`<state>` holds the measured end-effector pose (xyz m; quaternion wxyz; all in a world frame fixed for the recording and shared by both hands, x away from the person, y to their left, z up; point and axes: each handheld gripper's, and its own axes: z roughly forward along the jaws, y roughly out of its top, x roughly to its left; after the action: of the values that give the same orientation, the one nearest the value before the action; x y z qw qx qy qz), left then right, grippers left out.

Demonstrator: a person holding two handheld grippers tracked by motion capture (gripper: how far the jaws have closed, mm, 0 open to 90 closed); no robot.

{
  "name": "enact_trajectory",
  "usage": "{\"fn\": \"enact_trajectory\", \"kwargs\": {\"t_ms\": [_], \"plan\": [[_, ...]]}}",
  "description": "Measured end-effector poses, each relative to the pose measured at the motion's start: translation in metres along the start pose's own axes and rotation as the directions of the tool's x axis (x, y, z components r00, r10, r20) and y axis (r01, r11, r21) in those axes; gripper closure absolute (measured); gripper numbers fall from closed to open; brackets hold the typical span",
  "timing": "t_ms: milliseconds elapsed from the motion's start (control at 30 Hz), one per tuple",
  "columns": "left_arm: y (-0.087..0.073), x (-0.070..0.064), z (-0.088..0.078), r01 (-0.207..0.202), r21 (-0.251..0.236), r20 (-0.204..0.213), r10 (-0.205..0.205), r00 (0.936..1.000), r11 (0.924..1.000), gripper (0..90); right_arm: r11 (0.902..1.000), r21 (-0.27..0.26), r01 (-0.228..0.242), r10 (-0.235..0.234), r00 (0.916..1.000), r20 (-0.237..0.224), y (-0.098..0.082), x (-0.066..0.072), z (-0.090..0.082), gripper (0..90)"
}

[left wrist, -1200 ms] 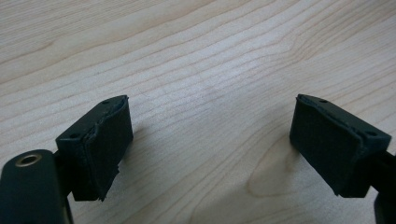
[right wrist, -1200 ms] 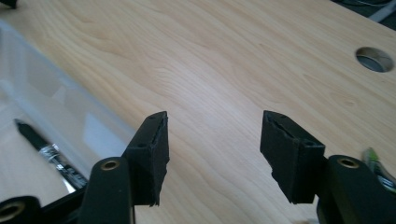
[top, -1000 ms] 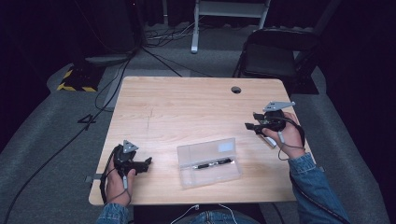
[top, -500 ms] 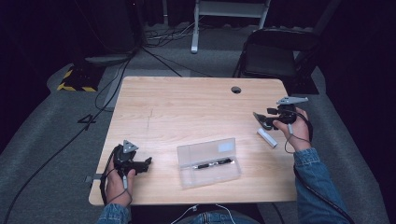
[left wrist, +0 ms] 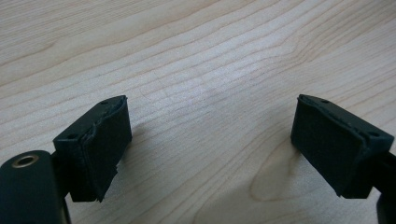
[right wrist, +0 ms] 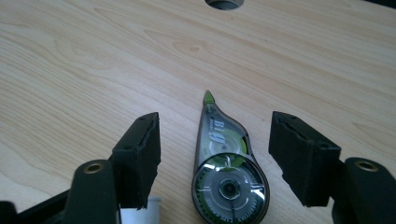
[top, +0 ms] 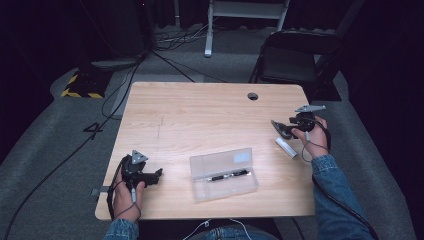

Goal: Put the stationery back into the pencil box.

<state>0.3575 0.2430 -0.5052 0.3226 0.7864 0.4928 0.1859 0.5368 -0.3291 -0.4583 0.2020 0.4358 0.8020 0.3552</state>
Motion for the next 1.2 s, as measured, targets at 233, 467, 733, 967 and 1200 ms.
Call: {"fn": "enact_trajectory", "kwargs": {"t_ms": [233, 467, 733, 967, 1200], "plan": [[0.000, 0.000, 0.000, 0.000, -0.001, 0.001, 0.000, 1.0000, 1.0000, 12.7, 0.9997, 0.023, -0.009, 0.008, 0.9999, 0.006, -0.010, -0.008, 0.015, 35.0], [0.000, 0.000, 0.000, 0.000, 0.000, 0.000, 0.000, 1.0000, 1.0000, 12.7, 0.9992, 0.038, 0.008, -0.008, 1.0000, 0.002, -0.015, -0.009, 0.027, 35.0], [0.000, 0.000, 0.000, 0.000, 0.000, 0.000, 0.000, 1.0000, 1.0000, 12.7, 0.9984, 0.056, 0.006, -0.006, 1.0000, 0.002, -0.019, -0.009, 0.034, 35.1], [0.000, 0.000, 0.000, 0.000, -0.001, 0.000, 0.000, 1.0000, 1.0000, 12.7, 0.9994, 0.033, -0.012, 0.013, 0.9999, -0.008, -0.022, -0.010, 0.035, 35.9], [0.000, 0.000, 0.000, 0.000, -0.001, 0.001, 0.000, 1.0000, 1.0000, 12.7, 0.9993, 0.033, -0.015, 0.015, 0.9999, -0.006, -0.022, -0.012, 0.032, 47.7]]}}
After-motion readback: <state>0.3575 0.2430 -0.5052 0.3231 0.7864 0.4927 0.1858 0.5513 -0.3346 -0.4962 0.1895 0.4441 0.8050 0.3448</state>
